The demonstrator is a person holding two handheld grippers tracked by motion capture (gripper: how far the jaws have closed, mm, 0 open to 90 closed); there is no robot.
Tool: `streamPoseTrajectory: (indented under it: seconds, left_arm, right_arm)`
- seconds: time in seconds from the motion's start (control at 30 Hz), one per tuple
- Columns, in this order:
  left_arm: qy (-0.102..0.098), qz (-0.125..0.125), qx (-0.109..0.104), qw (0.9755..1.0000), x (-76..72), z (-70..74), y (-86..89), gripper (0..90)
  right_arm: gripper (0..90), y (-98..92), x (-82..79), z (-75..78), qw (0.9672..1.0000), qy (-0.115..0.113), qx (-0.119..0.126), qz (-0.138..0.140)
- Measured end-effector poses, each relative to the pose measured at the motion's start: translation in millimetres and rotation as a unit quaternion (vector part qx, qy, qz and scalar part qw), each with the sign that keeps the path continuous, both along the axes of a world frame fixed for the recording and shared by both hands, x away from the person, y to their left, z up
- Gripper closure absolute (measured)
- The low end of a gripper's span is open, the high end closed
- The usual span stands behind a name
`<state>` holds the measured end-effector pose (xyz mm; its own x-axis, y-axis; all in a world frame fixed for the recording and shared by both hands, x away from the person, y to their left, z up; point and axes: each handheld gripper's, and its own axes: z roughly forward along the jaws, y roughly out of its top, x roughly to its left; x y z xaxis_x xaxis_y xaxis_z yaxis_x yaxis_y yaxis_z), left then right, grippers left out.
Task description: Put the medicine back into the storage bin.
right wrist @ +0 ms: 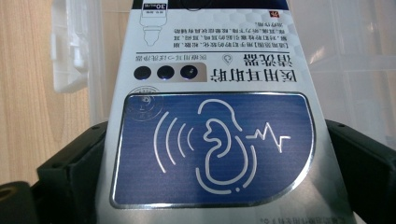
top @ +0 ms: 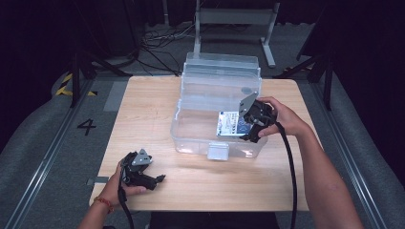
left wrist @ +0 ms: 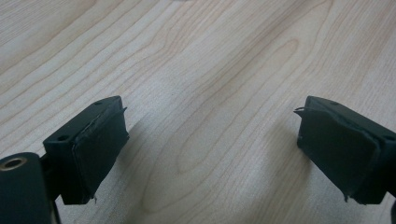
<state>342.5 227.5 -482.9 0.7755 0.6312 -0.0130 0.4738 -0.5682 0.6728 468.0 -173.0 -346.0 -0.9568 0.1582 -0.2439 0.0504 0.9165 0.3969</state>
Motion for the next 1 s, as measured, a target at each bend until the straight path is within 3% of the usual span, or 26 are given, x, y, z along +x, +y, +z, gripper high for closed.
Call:
streamPoseTrajectory:
  seconds: [0.1, 0.2, 0.27, 0.37, 0.53, 0.77, 0.87, 1.0]
  left_arm:
    - [0.0, 0.0, 0.0, 1.0, -0.1, 0.0, 0.1, 8.6]
    - [0.0, 0.0, 0.0, 1.0, 0.0, 0.0, 0.1, 8.6]
    - [0.0, 0.0, 0.0, 1.0, 0.0, 0.0, 0.1, 8.6]
    - [0.0, 0.0, 0.0, 1.0, 0.0, 0.0, 0.1, 8.6]
    - [0.0, 0.0, 0.0, 1.0, -0.1, 0.0, 0.0, 8.6]
    - [0.0, 0.0, 0.0, 1.0, -0.3, 0.0, 0.2, 8.7]
    - [-0.001, 0.001, -0.001, 1.0, -0.4, -0.1, 0.2, 8.7]
    - [0.0, 0.0, 0.0, 1.0, -0.3, 0.0, 0.2, 8.7]
  right_arm:
    - [4.5, -2.9, 3.1, -5.2, 1.0, 0.003, 0.003, 0.0]
    - [4.5, -5.7, 6.2, -14.2, 0.9999, 0.006, -0.012, -0.003]
    - [4.5, -8.2, 7.8, -20.4, 0.9998, 0.018, -0.012, -0.007]
    - [4.4, -10.9, 9.9, -26.5, 0.9988, 0.029, -0.037, -0.018]
    - [4.1, -12.5, 8.5, -28.8, 0.9984, 0.015, -0.05, -0.023]
    - [4.1, -23.2, 7.4, -32.1, 0.9996, 0.005, 0.011, -0.026]
    - [4.2, -25.5, 6.3, -33.1, 0.9991, -0.002, 0.034, -0.025]
    - [4.3, -30.0, 7.1, -31.2, 0.9974, 0.004, 0.067, -0.026]
